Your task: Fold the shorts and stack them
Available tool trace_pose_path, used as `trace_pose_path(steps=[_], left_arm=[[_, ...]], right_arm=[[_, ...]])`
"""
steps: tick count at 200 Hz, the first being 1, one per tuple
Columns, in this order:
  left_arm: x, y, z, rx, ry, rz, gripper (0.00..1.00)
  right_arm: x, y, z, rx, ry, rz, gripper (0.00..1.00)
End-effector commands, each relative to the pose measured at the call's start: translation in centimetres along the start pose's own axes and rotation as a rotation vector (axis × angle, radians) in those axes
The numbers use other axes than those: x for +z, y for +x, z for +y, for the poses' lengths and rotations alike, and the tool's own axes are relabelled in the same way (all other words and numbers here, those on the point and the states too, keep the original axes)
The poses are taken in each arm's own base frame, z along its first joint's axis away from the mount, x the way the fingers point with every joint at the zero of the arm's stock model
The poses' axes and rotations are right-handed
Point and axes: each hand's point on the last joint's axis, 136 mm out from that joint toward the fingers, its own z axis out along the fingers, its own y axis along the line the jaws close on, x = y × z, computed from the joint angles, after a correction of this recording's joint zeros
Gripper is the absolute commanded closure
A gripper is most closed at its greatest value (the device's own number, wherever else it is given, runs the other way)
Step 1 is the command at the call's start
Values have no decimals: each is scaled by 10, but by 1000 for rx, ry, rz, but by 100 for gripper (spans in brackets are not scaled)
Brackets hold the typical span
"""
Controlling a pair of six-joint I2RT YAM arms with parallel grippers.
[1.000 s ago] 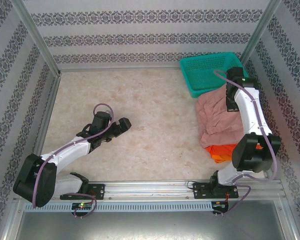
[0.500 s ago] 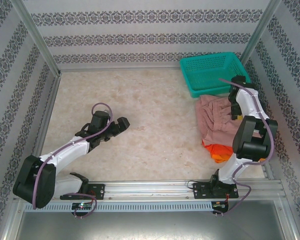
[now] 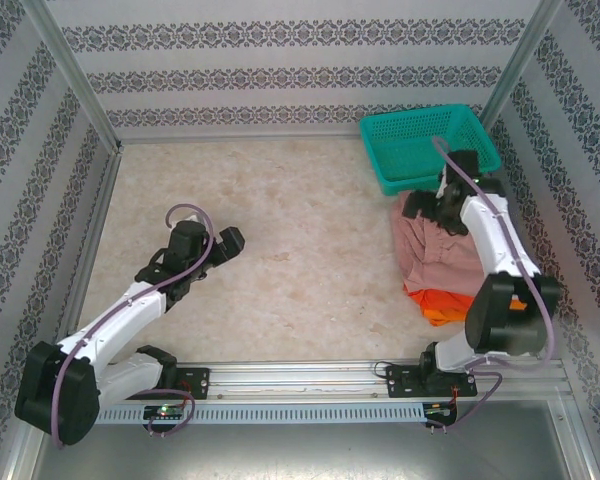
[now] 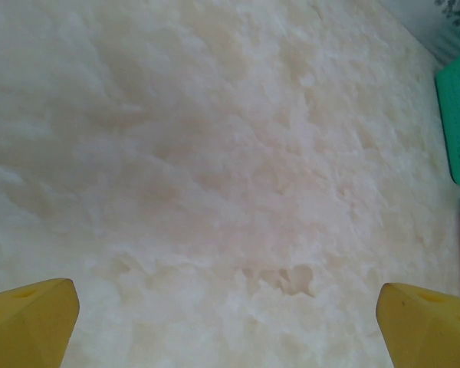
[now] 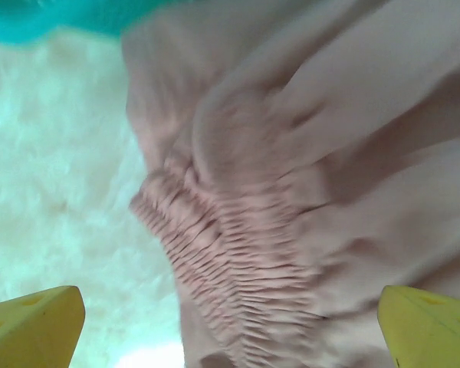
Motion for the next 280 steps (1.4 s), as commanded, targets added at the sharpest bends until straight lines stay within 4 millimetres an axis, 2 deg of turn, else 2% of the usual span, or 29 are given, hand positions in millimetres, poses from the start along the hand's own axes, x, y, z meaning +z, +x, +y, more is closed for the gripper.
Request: trace_pose_path(steps=[1, 17, 34, 47, 60, 89, 104, 116, 139, 167, 185, 199, 220, 240, 261, 269, 280], left_arm=[[-15, -31, 17, 86, -113, -129, 0], [-18, -39, 28, 116, -165, -173, 0], [-20, -47, 40, 133, -215, -206, 0], [-23, -58, 46, 156, -253, -254, 0], [-28, -71, 50, 199, -280, -318, 0], [-38, -98, 65, 300, -345, -482, 0], [-40, -107, 81, 316, -383, -544, 0], [-38, -111, 93, 329, -406, -574, 0], [-28, -110, 107, 377, -428, -610, 0], [-4, -99, 122, 393, -439, -608, 0], [-1, -102, 116, 434, -410, -643, 0], [4, -104, 121, 429, -403, -645, 0], [12, -104, 121, 451, -357, -688, 0], [17, -98, 121, 448, -347, -620, 0], [27, -100, 116, 478, -302, -597, 0], [32, -98, 114, 486, -290, -564, 0], [40, -95, 111, 504, -268, -540, 0]], right_arm=[[47, 49, 4, 114, -81, 176, 3], [63, 69, -6, 128, -58, 212, 3], [63, 74, -8, 133, -67, 215, 2], [50, 66, 0, 126, -100, 175, 3], [30, 51, 10, 108, -138, 96, 3], [-18, 19, 32, -22, -216, -199, 3], [-30, 8, 34, -79, -239, -370, 2], [-31, 4, 34, -132, -252, -489, 2], [-18, 3, 28, -207, -226, -630, 2], [11, 1, 23, -287, -186, -669, 2], [28, -1, 23, -324, -173, -670, 2], [32, -8, 24, -323, -169, -703, 2], [26, -17, 35, -374, -191, -780, 2], [27, -24, 39, -385, -199, -808, 2], [45, -23, 39, -405, -212, -846, 2], [44, -24, 38, -387, -220, -891, 2], [46, -20, 34, -390, -207, -849, 2]])
